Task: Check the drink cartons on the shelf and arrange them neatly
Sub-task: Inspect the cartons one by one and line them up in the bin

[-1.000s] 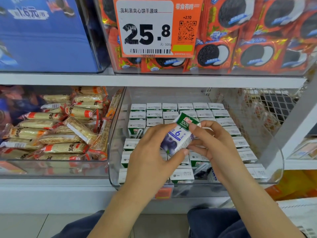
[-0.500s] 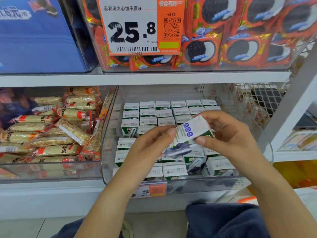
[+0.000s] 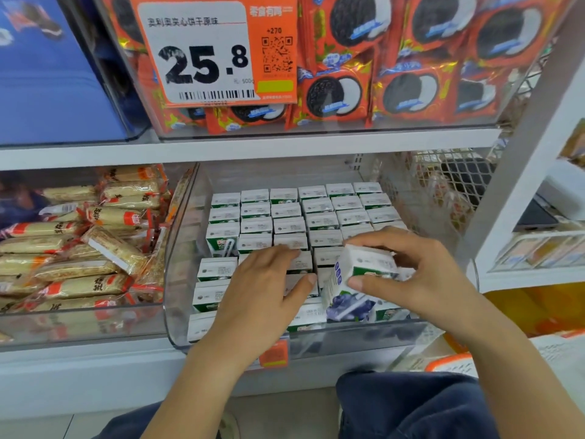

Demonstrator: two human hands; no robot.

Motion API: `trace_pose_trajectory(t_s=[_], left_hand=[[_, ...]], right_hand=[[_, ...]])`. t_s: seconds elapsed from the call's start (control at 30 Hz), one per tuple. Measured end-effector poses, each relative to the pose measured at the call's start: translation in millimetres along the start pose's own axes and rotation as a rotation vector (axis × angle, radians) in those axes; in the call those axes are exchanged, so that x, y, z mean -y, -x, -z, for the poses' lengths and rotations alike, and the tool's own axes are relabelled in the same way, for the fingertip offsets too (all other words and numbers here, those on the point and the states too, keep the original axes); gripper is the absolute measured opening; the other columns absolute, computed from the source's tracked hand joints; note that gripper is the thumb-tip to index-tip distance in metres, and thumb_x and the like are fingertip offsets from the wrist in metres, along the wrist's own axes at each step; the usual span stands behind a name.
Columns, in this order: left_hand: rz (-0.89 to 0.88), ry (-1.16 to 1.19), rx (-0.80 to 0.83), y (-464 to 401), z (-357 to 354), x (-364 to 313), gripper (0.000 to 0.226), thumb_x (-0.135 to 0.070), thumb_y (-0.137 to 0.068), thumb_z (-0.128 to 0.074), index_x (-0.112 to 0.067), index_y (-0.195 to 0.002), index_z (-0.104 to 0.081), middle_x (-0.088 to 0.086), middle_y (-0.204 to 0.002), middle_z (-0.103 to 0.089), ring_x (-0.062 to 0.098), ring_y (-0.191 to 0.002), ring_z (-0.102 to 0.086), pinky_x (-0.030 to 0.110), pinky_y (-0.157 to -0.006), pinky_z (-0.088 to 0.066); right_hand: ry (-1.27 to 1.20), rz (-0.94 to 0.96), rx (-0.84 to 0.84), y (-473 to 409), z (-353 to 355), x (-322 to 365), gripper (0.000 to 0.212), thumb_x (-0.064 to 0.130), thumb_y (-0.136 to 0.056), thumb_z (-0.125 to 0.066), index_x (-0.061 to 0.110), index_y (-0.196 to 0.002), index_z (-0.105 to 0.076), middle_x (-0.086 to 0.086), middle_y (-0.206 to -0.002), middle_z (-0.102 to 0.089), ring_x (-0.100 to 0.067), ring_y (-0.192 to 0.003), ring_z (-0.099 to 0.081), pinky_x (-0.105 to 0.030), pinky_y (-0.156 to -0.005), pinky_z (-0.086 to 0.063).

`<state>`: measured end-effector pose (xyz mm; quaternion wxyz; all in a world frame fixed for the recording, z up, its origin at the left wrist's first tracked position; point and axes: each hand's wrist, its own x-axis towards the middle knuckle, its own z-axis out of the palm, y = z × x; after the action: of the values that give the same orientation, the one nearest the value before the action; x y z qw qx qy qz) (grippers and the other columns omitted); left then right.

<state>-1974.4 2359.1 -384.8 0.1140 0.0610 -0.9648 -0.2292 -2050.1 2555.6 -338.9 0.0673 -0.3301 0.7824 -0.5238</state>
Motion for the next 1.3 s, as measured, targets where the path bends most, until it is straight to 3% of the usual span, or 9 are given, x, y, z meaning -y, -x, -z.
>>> trace_pose_trajectory(t_s=[0.13, 0.27, 0.4, 0.5, 0.67, 0.83, 1.1, 1.17, 1.3], left_hand=[[-0.003, -0.036, 0.015, -1, -2, 2, 0.056, -0.054, -0.092, -0.039, -0.028, -0.141, -0.044, -0.009, -0.148, -0.04, 0.01, -0.134, -0.031, 0.019, -0.109, -0.017], [-0.014, -0.06, 0.014, -1, -3, 3, 0.057, -0.055, -0.092, -0.038, -0.028, -0.143, -0.042, -0.009, -0.15, -0.037, 0.01, -0.136, -0.028, 0.019, -0.109, -0.014], [-0.016, -0.066, 0.012, -1, -4, 3, 0.056, -0.054, -0.094, -0.039, -0.028, -0.143, -0.041, -0.009, -0.15, -0.037, 0.011, -0.138, -0.027, 0.022, -0.112, -0.014], [-0.018, -0.07, 0.013, -1, -4, 3, 0.057, -0.056, -0.093, -0.038, -0.029, -0.143, -0.04, -0.009, -0.151, -0.035, 0.01, -0.138, -0.026, 0.021, -0.111, -0.013], [-0.023, -0.069, 0.024, 0, -2, 3, 0.059, -0.057, -0.092, -0.035, -0.029, -0.144, -0.038, -0.011, -0.152, -0.033, 0.009, -0.139, -0.023, 0.02, -0.111, -0.01], [-0.027, -0.057, 0.023, 1, -1, 2, 0.056, -0.054, -0.094, -0.038, -0.029, -0.145, -0.037, -0.011, -0.152, -0.031, 0.009, -0.14, -0.021, 0.02, -0.112, -0.01], [-0.032, -0.058, 0.023, 3, -2, 3, 0.056, -0.054, -0.094, -0.038, -0.028, -0.144, -0.038, -0.01, -0.152, -0.031, 0.009, -0.14, -0.022, 0.021, -0.113, -0.011], [-0.033, -0.06, 0.02, 4, -2, 3, 0.057, -0.055, -0.094, -0.038, -0.029, -0.144, -0.037, -0.01, -0.152, -0.031, 0.008, -0.14, -0.021, 0.02, -0.112, -0.01], [-0.035, -0.058, 0.007, 3, -3, 4, 0.057, -0.056, -0.094, -0.037, -0.03, -0.144, -0.037, -0.012, -0.152, -0.03, 0.007, -0.14, -0.02, 0.018, -0.112, -0.009]], right_hand=[[0.107, -0.001, 0.062, 0, 1, -8, 0.04, 0.02, -0.066, -0.084, 0.033, -0.102, -0.07, 0.016, -0.093, -0.068, 0.002, -0.09, -0.061, -0.009, -0.069, -0.044], [0.311, 0.034, 0.131, -2, -7, -14, 0.046, 0.029, -0.067, -0.083, 0.052, -0.1, -0.062, 0.029, -0.092, -0.062, 0.008, -0.095, -0.057, -0.006, -0.078, -0.042], [0.554, 0.067, 0.223, -2, -21, -18, 0.044, 0.039, -0.068, -0.079, 0.044, -0.11, -0.066, 0.019, -0.098, -0.064, -0.001, -0.095, -0.055, -0.024, -0.084, -0.046], [0.528, 0.052, 0.255, -3, -20, -18, 0.043, 0.039, -0.069, -0.078, 0.043, -0.11, -0.066, 0.018, -0.1, -0.063, -0.003, -0.097, -0.054, -0.025, -0.087, -0.045], [0.286, -0.066, 0.223, -1, 7, -18, 0.027, 0.038, -0.069, -0.079, 0.043, -0.093, -0.069, 0.019, -0.092, -0.067, 0.008, -0.092, -0.058, -0.005, -0.079, -0.043], [0.48, -0.151, 0.259, 6, 30, -25, 0.021, 0.033, -0.07, -0.08, 0.041, -0.084, -0.068, 0.022, -0.092, -0.064, 0.006, -0.091, -0.056, -0.01, -0.08, -0.043], [0.818, -0.132, 0.324, 1, 20, -22, 0.04, 0.044, -0.075, -0.074, 0.038, -0.113, -0.063, 0.015, -0.11, -0.054, -0.007, -0.101, -0.048, -0.026, -0.089, -0.043], [0.78, -0.11, 0.328, 1, 19, -23, 0.038, 0.048, -0.074, -0.072, 0.037, -0.11, -0.065, 0.017, -0.107, -0.053, -0.005, -0.099, -0.048, -0.026, -0.089, -0.042], [0.491, -0.07, 0.22, 5, 26, -23, 0.027, 0.046, -0.073, -0.073, 0.034, -0.095, -0.064, 0.02, -0.1, -0.054, 0.0, -0.094, -0.054, -0.011, -0.08, -0.04]])
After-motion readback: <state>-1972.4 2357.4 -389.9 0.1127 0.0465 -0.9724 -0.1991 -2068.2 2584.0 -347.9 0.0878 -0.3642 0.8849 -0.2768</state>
